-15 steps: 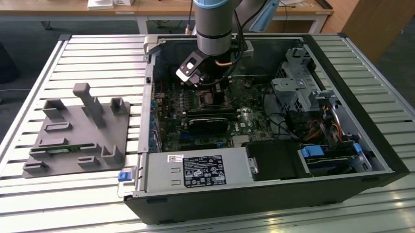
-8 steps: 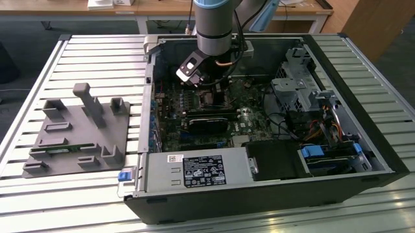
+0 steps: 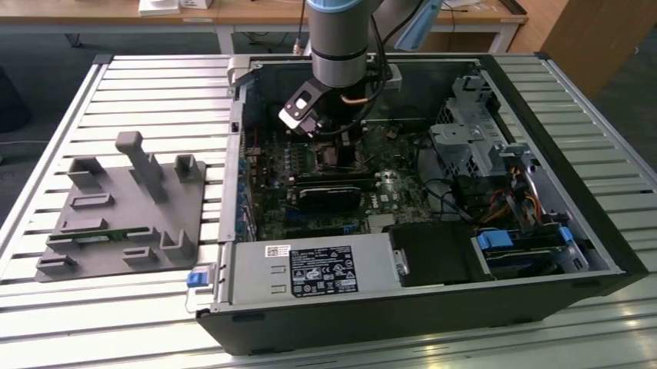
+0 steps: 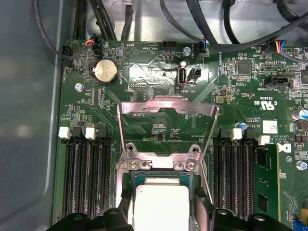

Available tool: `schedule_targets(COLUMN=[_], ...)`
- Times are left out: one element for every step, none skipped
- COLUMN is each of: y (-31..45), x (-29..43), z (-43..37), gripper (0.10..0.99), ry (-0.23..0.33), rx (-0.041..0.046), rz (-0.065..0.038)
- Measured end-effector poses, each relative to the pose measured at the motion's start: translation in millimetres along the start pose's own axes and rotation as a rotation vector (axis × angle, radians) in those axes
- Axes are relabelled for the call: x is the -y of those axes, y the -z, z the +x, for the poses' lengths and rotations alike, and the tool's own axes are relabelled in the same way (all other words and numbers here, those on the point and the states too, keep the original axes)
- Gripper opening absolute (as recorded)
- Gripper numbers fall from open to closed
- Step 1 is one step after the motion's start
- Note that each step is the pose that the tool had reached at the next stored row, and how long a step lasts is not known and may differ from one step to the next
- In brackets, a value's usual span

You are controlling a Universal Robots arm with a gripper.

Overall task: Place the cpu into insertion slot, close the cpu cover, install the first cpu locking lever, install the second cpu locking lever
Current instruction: 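Place the cpu into insertion slot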

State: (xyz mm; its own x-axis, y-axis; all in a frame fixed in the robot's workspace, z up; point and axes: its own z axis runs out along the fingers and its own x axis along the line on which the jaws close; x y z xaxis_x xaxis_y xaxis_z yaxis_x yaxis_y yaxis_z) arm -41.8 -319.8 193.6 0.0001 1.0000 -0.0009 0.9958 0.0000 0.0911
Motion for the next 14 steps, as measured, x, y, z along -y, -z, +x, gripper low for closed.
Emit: schedule_targets(y=[0.1, 0.2, 0.2, 0.2, 0.2, 0.2, 0.2, 0.2, 0.2, 0.1, 0.1, 0.1, 0.2, 0.2], x=[0.0, 0.0, 0.0, 0.0, 0.0, 0.0, 0.0, 0.0, 0.0, 0.0, 0.0, 0.0, 0.0, -0.1], z=[0.0, 0.0, 0.0, 0.0, 0.0, 0.0, 0.0, 0.0, 0.0, 0.0, 0.0, 0.0, 0.0, 0.2], gripper=[0.596, 0.533, 0.533, 0.533, 0.533, 0.533, 0.533, 0.533, 0.533, 0.533, 0.545, 0.545, 0.608, 0.608], ry=[0.000, 0.000, 0.000, 0.000, 0.000, 0.000, 0.000, 0.000, 0.000, 0.000, 0.000, 0.000, 0.000, 0.000], rx=[0.0003, 0.0003, 0.0003, 0.0003, 0.0002, 0.0002, 0.0001, -0.0002, -0.0002, -0.0004, -0.0005, -0.0004, -0.0003, -0.0004], rz=[0.000, 0.000, 0.000, 0.000, 0.000, 0.000, 0.000, 0.000, 0.000, 0.000, 0.000, 0.000, 0.000, 0.000])
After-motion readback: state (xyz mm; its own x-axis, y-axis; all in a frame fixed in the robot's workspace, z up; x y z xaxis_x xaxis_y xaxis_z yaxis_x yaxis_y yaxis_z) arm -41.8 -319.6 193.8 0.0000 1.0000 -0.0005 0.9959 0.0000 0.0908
